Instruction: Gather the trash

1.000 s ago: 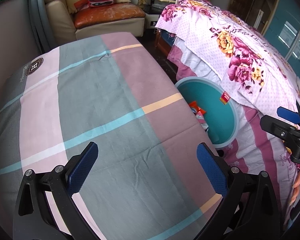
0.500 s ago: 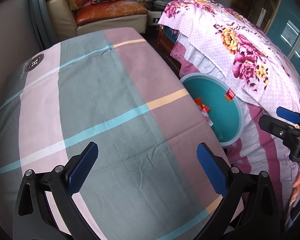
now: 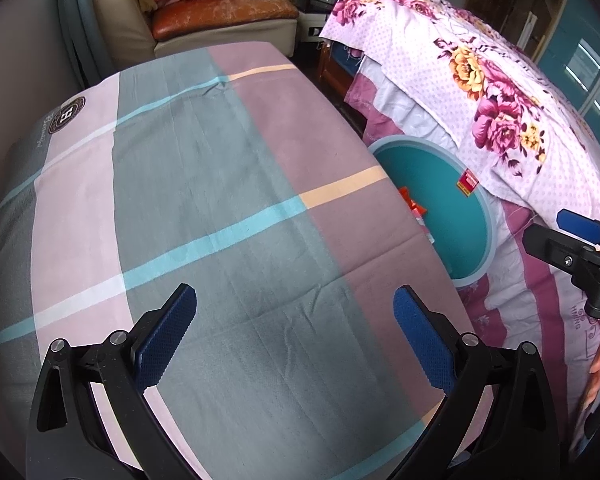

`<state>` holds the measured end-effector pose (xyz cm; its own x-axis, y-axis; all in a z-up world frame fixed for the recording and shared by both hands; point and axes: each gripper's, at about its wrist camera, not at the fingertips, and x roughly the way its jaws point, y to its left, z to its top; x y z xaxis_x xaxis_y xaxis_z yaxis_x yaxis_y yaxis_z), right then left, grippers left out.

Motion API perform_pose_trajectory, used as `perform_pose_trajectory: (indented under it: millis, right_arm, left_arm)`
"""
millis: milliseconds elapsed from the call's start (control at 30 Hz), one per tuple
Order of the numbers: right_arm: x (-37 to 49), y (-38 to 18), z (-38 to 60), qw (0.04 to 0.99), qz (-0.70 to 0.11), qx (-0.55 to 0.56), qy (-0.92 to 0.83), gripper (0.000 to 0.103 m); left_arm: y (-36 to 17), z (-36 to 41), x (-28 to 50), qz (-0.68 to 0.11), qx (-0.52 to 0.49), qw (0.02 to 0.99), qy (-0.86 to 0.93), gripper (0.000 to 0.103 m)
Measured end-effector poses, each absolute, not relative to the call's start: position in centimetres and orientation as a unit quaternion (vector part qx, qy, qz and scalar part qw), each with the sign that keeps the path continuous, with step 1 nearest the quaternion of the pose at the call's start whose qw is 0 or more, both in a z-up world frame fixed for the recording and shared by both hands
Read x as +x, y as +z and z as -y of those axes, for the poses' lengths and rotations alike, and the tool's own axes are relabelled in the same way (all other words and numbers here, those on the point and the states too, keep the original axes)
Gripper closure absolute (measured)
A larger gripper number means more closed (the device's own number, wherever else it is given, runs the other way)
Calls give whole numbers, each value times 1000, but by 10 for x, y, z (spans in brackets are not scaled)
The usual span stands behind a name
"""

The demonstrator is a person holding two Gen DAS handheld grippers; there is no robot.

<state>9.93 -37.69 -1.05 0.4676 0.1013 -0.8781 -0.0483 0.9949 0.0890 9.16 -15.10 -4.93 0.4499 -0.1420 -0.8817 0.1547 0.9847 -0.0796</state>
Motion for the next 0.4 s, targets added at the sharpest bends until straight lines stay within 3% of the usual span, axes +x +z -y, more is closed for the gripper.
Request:
perform_pose_trajectory:
  millis: [400]
  right_arm:
    - [104, -13, 374, 854, -518, 20, 40, 7]
  left_arm:
    - [-60, 147, 94, -530, -6, 844, -85, 4]
